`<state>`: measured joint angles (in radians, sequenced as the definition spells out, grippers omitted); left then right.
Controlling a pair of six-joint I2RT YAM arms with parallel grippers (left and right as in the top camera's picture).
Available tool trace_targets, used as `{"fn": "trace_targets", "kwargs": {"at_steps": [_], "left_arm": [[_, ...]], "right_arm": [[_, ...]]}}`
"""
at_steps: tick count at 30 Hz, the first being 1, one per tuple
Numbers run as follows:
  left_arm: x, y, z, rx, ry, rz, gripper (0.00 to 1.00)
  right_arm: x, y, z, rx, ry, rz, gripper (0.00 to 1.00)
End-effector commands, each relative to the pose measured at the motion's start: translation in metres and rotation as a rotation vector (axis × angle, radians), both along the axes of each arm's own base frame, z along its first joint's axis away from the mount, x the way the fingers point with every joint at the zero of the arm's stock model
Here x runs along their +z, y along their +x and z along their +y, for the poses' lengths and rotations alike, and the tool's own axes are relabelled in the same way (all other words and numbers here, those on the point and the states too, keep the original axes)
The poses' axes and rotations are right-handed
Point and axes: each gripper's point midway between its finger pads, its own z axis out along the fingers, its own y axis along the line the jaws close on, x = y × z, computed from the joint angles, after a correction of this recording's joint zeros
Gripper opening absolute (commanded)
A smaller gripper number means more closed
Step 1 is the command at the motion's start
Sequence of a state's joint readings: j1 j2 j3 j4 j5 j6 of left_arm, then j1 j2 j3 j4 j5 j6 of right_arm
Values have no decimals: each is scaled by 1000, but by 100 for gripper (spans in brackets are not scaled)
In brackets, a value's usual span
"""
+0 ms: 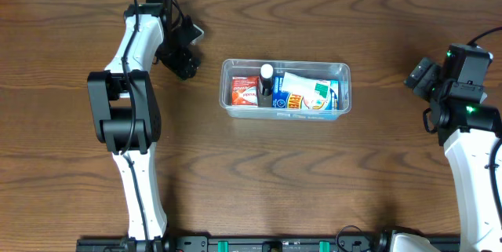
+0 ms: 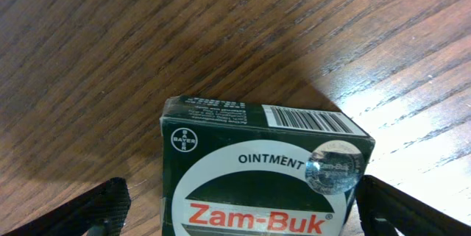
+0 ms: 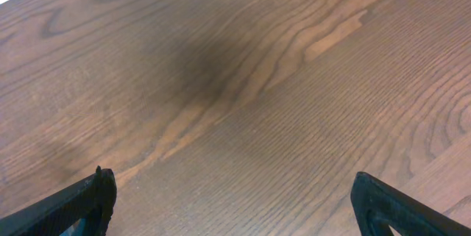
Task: Pack container
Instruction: 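Lift the Zam-Buk box off the table with left gripper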
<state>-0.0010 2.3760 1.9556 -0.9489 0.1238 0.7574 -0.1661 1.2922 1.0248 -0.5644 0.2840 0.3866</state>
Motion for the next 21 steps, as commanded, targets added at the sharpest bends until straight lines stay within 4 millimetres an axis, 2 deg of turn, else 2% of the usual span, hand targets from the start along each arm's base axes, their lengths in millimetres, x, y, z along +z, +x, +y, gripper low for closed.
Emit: {"fn": "trace_targets", "kwargs": {"at_steps": [1,9,14,21], "left_arm": [[-11,-5,3,12,4,31,92],[-11,-9,3,94,-4,51,69],[-11,-9,3,222,-16,59,64],[-10,-16,3,407,-28,96,64]], "right_arm": [[1,0,-2,-12,3,-4,99],[1,0,-2,-12,3,-4,99],[1,0,-2,-12,3,-4,99],[1,0,-2,-12,3,-4,99]]}}
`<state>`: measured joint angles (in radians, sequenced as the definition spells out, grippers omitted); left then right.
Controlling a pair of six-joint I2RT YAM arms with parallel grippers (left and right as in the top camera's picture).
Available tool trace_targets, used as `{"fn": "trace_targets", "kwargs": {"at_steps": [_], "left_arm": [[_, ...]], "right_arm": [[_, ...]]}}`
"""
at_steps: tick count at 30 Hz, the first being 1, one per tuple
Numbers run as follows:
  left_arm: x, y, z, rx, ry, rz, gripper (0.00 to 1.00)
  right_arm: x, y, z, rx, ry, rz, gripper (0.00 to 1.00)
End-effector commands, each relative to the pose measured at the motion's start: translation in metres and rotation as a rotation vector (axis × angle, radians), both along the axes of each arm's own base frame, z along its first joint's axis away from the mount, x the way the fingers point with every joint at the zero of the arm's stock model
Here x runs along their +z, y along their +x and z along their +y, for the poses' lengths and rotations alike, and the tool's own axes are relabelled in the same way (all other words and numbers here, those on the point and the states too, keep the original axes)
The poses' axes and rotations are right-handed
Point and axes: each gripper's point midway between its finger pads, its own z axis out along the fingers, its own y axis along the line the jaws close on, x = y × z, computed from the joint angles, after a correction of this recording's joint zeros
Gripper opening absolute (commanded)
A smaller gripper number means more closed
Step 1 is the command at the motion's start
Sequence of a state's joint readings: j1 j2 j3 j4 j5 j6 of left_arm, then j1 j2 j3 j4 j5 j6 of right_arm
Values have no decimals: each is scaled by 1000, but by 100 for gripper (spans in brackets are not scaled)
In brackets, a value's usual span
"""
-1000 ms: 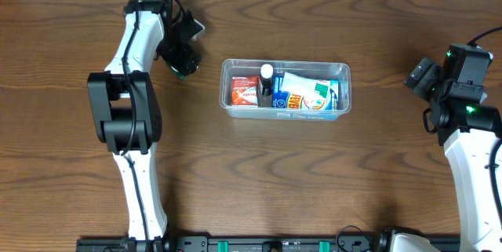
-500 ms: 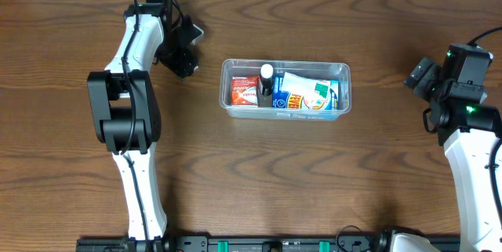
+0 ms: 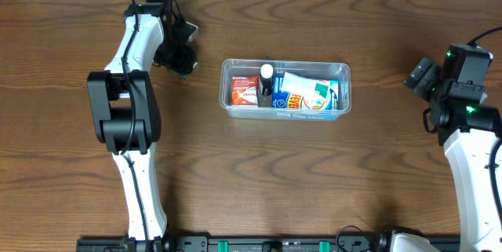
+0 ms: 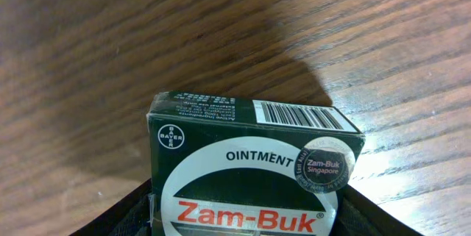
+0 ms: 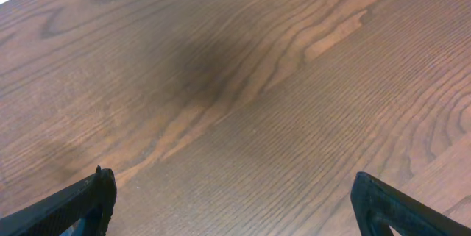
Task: Pack container
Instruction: 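Lift the Zam-Buk box off the table with left gripper, then carry the Zam-Buk box into the container's left end and release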
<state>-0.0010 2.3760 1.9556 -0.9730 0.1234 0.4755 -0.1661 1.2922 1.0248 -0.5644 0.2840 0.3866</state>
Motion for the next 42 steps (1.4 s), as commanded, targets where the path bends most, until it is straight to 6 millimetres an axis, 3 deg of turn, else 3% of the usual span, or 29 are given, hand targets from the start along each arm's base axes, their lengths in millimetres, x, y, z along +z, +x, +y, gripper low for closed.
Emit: {"fn": "trace_targets", "kwargs": {"at_steps": [1,7,13,20,26,29,34,42], "left_arm": [[-8,-12,3,143,-5,61,64],[13,-19,2,245,-11,73,64],[61,-21,-5,351,-38,29,64],[138,-39,-44,357,-140,-55,64],[181,-69,-93,243,-160,-94,64],[185,-85,-120,206,-163,-72,64],[176,-106,-158,161,-156,-24,64],[156,-116,-175,244,-149,14,64]], "right_arm": [[1,0,-2,-12,3,-4,99],[1,0,-2,-12,3,-4,99],[1,0,-2,-12,3,-4,99],[1,0,-2,-12,3,-4,99],[1,0,-2,-12,3,-4,99],[1,0,-2,-12,3,-4,99],[1,0,-2,-12,3,-4,99],[1,0,-2,-12,3,-4,99]]}}
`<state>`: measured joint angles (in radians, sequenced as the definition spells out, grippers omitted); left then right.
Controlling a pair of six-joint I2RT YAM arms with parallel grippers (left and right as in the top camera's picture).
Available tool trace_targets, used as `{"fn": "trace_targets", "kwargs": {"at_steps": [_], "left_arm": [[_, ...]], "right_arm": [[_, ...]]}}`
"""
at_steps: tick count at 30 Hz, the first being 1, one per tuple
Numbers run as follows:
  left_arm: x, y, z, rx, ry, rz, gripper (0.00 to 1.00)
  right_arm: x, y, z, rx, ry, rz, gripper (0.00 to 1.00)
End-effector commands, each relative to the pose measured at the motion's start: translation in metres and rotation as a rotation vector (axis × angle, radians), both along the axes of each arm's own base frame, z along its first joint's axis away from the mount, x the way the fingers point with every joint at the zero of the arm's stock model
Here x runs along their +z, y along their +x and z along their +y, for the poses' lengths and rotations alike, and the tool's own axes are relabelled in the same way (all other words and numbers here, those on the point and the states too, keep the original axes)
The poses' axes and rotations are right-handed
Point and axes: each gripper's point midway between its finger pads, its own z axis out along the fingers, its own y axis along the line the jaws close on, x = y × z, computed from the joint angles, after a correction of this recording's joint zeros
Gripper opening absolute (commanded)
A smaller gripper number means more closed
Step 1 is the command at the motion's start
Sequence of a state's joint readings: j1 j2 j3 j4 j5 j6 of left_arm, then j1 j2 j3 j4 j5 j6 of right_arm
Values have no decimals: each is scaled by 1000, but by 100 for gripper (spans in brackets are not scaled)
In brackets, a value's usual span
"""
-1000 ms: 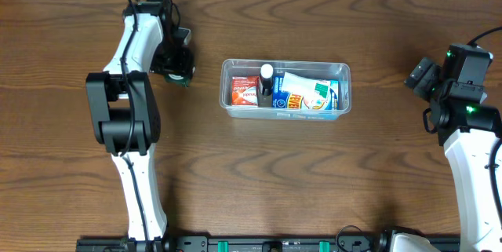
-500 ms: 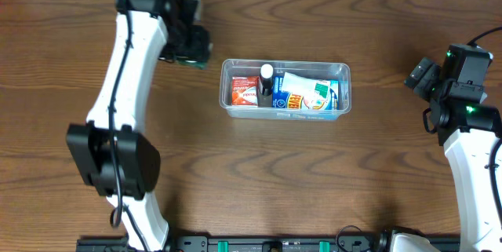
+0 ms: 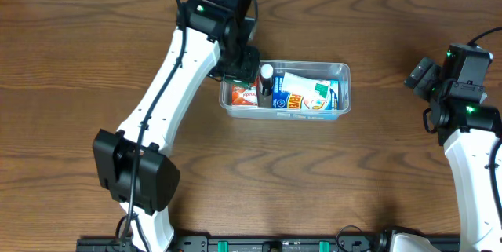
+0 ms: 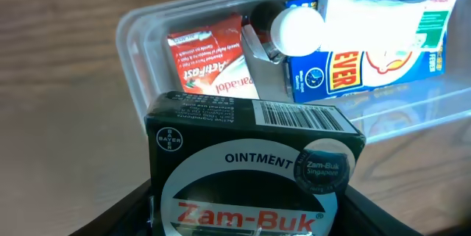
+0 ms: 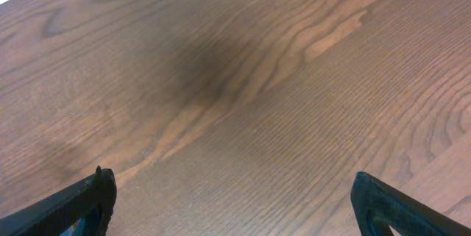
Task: Pack container
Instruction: 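Carry the Zam-Buk box into the container's left end and release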
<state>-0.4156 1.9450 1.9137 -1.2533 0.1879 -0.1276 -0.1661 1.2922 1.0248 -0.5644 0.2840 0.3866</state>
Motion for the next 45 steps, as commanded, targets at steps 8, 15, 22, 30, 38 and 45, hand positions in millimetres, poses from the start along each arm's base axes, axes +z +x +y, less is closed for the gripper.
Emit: {"fn": "trace_targets", "kwargs": {"at_steps": [8,15,22,30,38,45], "left_arm": [[-37,-1,-3,130,-7,46,64],[-52,4,-7,169,-24,33,63],[-71,9,-1,219,4,9,63],[-74,15,4,238,31,-19,63],[-75,18,6,245,38,-33,64],[-77,18,5,244,40,-28,65]], "right_arm": [[1,0,-2,-12,3,-4,99],[1,0,-2,-12,3,-4,99],[1,0,-2,-12,3,-4,99],[1,0,-2,-12,3,-4,99],[1,0,-2,-12,3,-4,99],[1,0,-2,-12,3,-4,99]]}}
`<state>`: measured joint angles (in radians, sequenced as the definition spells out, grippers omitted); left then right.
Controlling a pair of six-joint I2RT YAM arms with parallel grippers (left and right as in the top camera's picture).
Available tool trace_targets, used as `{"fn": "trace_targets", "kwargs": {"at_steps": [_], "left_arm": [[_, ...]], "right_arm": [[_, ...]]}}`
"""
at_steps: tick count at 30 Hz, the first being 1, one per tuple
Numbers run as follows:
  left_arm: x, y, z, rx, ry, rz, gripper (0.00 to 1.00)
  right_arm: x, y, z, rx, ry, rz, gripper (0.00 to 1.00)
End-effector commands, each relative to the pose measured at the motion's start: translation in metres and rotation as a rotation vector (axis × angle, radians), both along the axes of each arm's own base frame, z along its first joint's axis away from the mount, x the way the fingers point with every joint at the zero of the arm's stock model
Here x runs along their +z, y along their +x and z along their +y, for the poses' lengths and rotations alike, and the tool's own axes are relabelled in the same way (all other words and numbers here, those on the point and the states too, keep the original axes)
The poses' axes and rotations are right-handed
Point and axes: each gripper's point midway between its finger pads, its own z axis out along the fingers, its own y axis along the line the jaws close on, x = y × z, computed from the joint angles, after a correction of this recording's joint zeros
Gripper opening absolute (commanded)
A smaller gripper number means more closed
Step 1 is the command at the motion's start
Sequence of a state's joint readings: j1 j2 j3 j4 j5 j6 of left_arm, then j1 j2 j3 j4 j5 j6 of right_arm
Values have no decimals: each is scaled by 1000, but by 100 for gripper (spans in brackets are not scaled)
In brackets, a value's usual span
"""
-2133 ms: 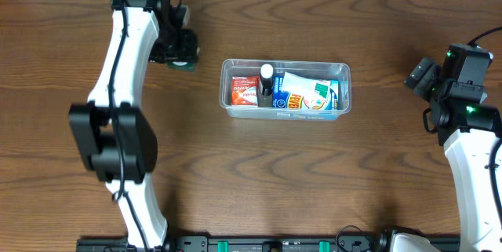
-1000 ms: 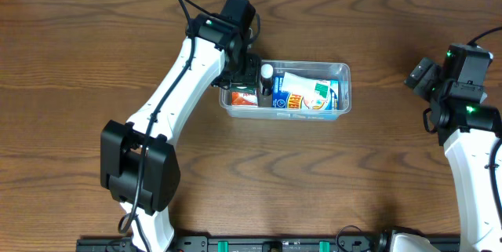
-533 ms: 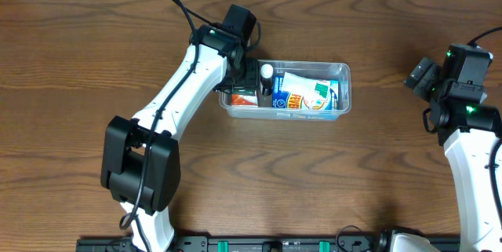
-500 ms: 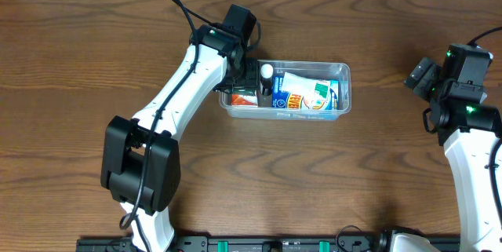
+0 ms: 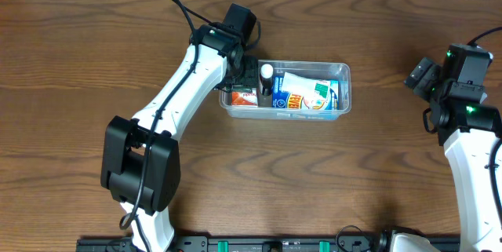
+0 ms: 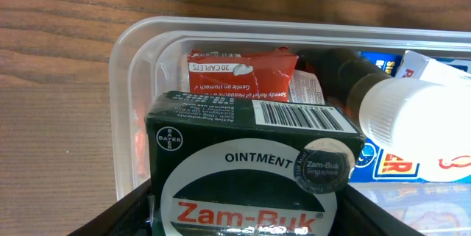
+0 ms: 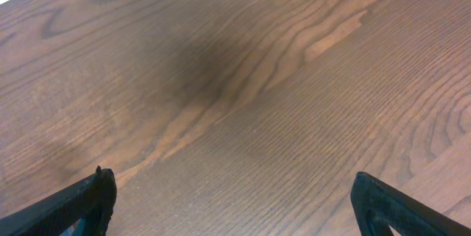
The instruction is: Pack container
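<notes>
My left gripper (image 6: 246, 221) is shut on a dark green Zam-Buk ointment box (image 6: 250, 166). It holds the box over the left end of the clear plastic container (image 5: 343, 70), just above a red Panadol pack (image 6: 241, 78). In the container also lie a dark bottle with a white cap (image 5: 267, 71) and a blue and white box (image 5: 307, 93). In the overhead view the left gripper (image 5: 239, 75) sits at the container's left end, the green box mostly hidden under it. My right gripper (image 7: 234, 203) hangs open over bare wood at the far right.
The container stands mid-table on dark wood. The left arm (image 5: 184, 87) stretches diagonally from the front left to the container. The right arm (image 5: 463, 111) stands at the table's right edge.
The left gripper has come lower and closer over the container's left end with the ointment box, now just above the red pack. The right arm has not moved.
The left gripper stood open round the ointment box on the table at the far left. Then it was shut on the box there. Later it held the box by the container's left rim, and now over its left end.
</notes>
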<state>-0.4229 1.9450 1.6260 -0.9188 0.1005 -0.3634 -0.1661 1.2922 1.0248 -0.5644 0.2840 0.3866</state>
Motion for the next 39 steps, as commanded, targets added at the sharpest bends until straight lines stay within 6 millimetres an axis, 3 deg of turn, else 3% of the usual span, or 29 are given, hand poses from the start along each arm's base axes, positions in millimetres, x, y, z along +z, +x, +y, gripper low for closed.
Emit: {"fn": "trace_targets", "kwargs": {"at_steps": [1,5,6,8,20,25,27,33,39], "left_arm": [[-6,-2,0,2,20,11,65],[-6,-2,0,1,19,9,66],[-6,-1,-1,0,19,8,74],[-6,-2,-2,-5,18,7,78],[-6,-2,-5,-11,16,1,79],[7,-7,1,-11,17,-1,88],[19,-11,6,-9,13,-12,100],[82,-35,18,-84,-5,-111,98],[156,-83,39,-91,-57,-239,98]], "right_arm": [[1,0,-2,-12,3,-4,99],[1,0,-2,-12,3,-4,99],[1,0,-2,-12,3,-4,99],[1,0,-2,-12,3,-4,99],[1,0,-2,-12,3,-4,99],[1,0,-2,-12,3,-4,99],[1,0,-2,-12,3,-4,99],[1,0,-2,-12,3,-4,99],[1,0,-2,-12,3,-4,99]]}}
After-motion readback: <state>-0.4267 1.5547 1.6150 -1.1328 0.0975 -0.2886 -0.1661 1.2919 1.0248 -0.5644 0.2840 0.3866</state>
